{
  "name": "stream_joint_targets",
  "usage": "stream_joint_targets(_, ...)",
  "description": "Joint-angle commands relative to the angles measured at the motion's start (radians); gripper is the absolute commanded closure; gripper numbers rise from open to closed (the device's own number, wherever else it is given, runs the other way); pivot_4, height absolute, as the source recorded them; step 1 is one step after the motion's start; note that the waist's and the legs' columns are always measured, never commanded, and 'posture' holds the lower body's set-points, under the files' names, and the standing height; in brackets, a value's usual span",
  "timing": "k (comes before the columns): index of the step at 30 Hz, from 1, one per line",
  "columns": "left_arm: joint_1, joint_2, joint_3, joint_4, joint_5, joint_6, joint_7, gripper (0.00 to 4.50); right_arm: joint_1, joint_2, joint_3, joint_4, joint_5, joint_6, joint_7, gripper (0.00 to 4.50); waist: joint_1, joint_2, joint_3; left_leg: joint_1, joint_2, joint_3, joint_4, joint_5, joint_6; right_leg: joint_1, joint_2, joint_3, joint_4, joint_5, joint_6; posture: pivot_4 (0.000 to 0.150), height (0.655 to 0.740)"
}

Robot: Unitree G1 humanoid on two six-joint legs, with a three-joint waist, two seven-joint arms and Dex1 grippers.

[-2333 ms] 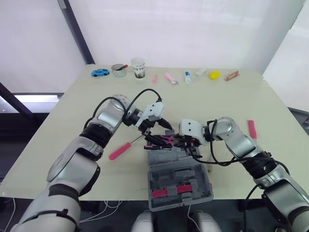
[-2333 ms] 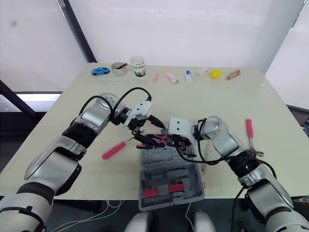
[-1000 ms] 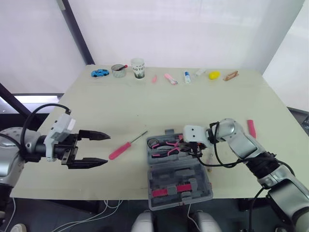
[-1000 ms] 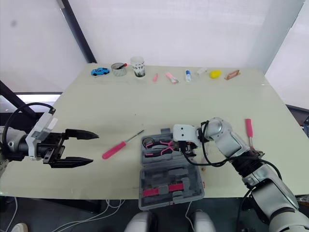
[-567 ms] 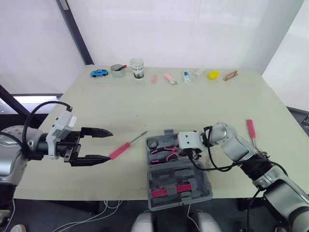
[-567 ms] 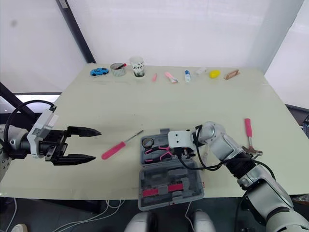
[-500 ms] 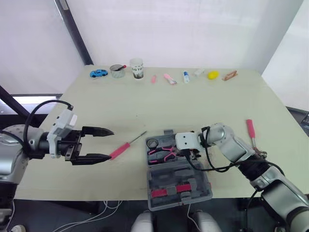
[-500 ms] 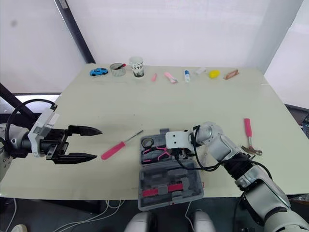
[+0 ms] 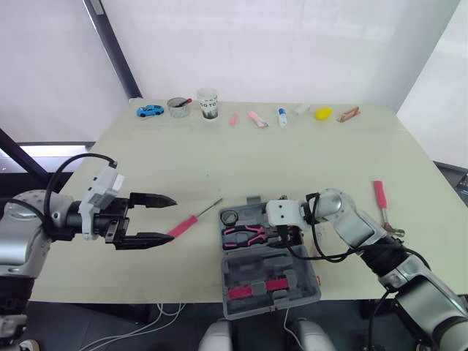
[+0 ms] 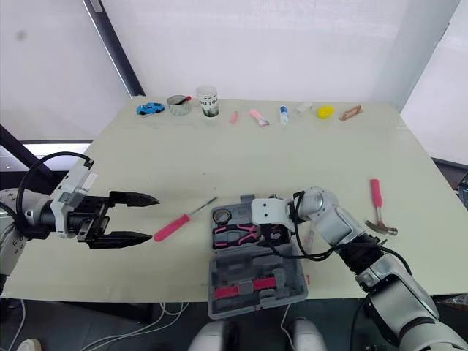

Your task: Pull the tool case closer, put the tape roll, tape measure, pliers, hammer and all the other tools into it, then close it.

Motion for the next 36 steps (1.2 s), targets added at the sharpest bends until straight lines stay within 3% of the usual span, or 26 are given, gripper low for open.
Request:
stream_joint_targets(1, -0.005, -0.001, 0.024, -0.022, 0.004, 0.001, -0.012, 0.0, 0.017, 0.047, -0.09, -0.038, 0.12, 0.051, 0.004, 0.53, 0.0, 0.0, 0.0, 0.0, 0.0, 0.0, 0.0, 0.0, 0.0, 0.0, 0.0, 0.0, 0.0, 0.0, 0.0, 0.15, 0.74)
stream_joint_targets(5, -0.002, -0.01, 0.027, -0.02, 0.005, 0.002, -0.007, 0.0, 0.054, 0.128, -0.159, 0.001, 0.244, 0.023, 0.008, 1.51, -0.002, 0.0, 0.0, 0.0, 0.0, 0.0, 0.0, 0.0, 0.0, 0.0, 0.0, 0.0, 0.0, 0.0, 0.0, 0.15, 0.74)
stream_joint_targets(6, 0.0, -0.013, 0.029, -0.019, 0.005, 0.001, -0.007, 0.0, 0.062, 0.145, -0.175, 0.01, 0.264, 0.021, 0.002, 1.89, -0.001, 0.0, 0.0, 0.0, 0.0, 0.0, 0.0, 0.0, 0.0, 0.0, 0.0, 0.0, 0.0, 0.0, 0.0, 0.15, 0.74)
stream_joint_targets(7, 0.002, -0.017, 0.031, -0.018, 0.004, 0.001, -0.005, 0.0, 0.065, 0.157, -0.186, 0.03, 0.27, 0.013, -0.013, 2.66, -0.001, 0.0, 0.0, 0.0, 0.0, 0.0, 0.0, 0.0, 0.0, 0.0, 0.0, 0.0, 0.0, 0.0, 0.0, 0.15, 0.74)
stream_joint_targets(8, 0.006, -0.021, 0.034, -0.018, 0.004, 0.001, -0.004, 0.0, 0.066, 0.16, -0.187, 0.055, 0.262, -0.009, -0.023, 2.66, 0.0, 0.0, 0.0, 0.0, 0.0, 0.0, 0.0, 0.0, 0.0, 0.0, 0.0, 0.0, 0.0, 0.0, 0.0, 0.15, 0.74)
stream_joint_targets(9, 0.011, -0.026, 0.037, -0.018, 0.003, 0.0, 0.0, 0.0, 0.067, 0.161, -0.185, 0.086, 0.249, -0.03, -0.038, 3.26, 0.0, 0.0, 0.0, 0.0, 0.0, 0.0, 0.0, 0.0, 0.0, 0.0, 0.0, 0.0, 0.0, 0.0, 0.0, 0.15, 0.74)
stream_joint_targets(10, 0.015, -0.03, 0.039, -0.019, 0.003, -0.001, 0.003, 0.0, 0.069, 0.163, -0.186, 0.111, 0.244, -0.044, -0.048, 3.48, 0.001, 0.0, 0.0, 0.001, 0.0, 0.0, 0.0, 0.0, 0.0, 0.001, 0.0, 0.0, 0.0, 0.0, 0.0, 0.15, 0.74)
stream_joint_targets(12, 0.022, -0.036, 0.043, -0.022, 0.004, -0.002, 0.008, 0.0, 0.07, 0.169, -0.19, 0.153, 0.245, -0.066, -0.06, 4.48, 0.001, 0.0, 0.0, 0.001, 0.0, 0.0, 0.0, 0.0, 0.0, 0.001, 0.0, 0.0, 0.0, 0.0, 0.0, 0.15, 0.74)
stream_joint_targets(19, 0.054, -0.06, 0.059, -0.044, -0.001, 0.005, 0.021, 0.0, 0.077, 0.192, -0.183, 0.299, 0.228, -0.153, -0.091, 4.48, -0.004, 0.0, 0.0, 0.002, 0.0, -0.001, -0.001, 0.0, -0.001, 0.001, 0.001, 0.0, 0.0, 0.0, 0.0, 0.15, 0.74)
stream_joint_targets(24, 0.08, -0.081, 0.07, -0.07, -0.005, 0.018, 0.035, 0.0, 0.076, 0.18, -0.127, 0.449, 0.126, -0.19, -0.126, 4.48, -0.003, 0.0, 0.0, 0.002, 0.0, 0.0, -0.001, 0.0, -0.001, 0.001, 0.001, 0.0, 0.0, 0.0, 0.0, 0.15, 0.74)
stream_joint_targets(31, 0.094, -0.09, 0.086, -0.052, 0.004, 0.012, 0.036, 0.0, 0.052, 0.152, -0.03, 0.599, -0.016, -0.012, -0.196, 4.48, -0.002, 0.005, -0.007, 0.034, 0.0, 0.002, -0.006, 0.0, -0.001, 0.029, -0.001, 0.002, -0.002, -0.003, -0.004, 0.15, 0.74)
stream_joint_targets(36, 0.117, -0.106, 0.087, -0.066, 0.0, 0.014, 0.042, 0.0, 0.083, 0.14, 0.009, 0.595, -0.037, 0.032, -0.206, 4.48, 0.007, 0.011, -0.028, 0.041, 0.0, 0.002, -0.007, 0.0, -0.001, 0.034, -0.001, 0.002, -0.003, -0.003, -0.005, 0.15, 0.74)
